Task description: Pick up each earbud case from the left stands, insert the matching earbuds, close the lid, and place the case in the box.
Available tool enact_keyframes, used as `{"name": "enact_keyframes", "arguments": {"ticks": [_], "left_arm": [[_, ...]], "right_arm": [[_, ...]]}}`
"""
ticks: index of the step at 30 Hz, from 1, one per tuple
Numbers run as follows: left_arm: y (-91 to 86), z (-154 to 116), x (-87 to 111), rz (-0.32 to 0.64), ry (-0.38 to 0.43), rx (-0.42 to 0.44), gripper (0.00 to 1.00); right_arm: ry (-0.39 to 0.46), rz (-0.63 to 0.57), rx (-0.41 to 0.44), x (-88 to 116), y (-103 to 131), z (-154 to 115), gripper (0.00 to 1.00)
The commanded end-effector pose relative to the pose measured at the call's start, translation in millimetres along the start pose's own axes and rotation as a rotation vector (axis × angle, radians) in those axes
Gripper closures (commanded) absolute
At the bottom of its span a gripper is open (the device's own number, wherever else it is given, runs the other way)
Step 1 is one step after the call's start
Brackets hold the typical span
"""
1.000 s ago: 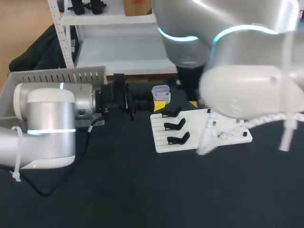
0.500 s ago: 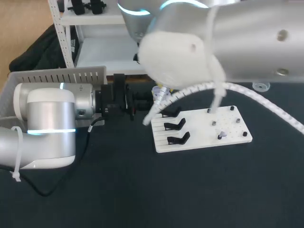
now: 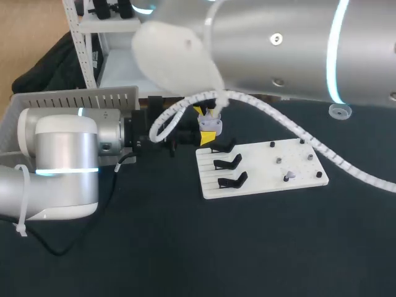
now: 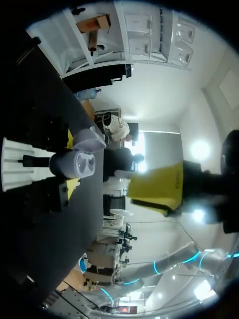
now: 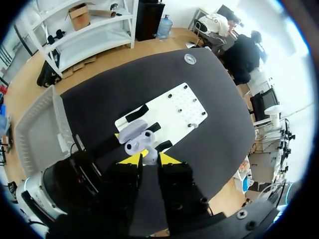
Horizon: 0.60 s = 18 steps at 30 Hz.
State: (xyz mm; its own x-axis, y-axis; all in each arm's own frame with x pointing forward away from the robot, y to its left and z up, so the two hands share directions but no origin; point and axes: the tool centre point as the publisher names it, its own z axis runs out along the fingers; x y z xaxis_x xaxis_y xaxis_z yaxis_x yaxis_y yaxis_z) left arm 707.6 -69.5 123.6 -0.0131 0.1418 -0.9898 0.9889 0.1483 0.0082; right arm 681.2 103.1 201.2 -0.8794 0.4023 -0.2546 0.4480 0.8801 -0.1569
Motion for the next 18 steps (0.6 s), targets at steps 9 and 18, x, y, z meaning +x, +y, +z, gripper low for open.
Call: {"name": "enact_keyframes", "arguments": {"ticks": [9, 18], "left_arm": [[-1.4, 0.1, 0.7, 0.002, -0.003, -0.005, 1.00], [-1.4, 0.1, 0.7, 0.002, -0.003, -0.005, 1.00]], "right_arm": [[0.007, -0.005, 0.028, -6.2, -4.6, 18.5, 1.00], [0.024, -0.001, 0.032, -4.3, -7.3, 31.2, 1.00]]}}
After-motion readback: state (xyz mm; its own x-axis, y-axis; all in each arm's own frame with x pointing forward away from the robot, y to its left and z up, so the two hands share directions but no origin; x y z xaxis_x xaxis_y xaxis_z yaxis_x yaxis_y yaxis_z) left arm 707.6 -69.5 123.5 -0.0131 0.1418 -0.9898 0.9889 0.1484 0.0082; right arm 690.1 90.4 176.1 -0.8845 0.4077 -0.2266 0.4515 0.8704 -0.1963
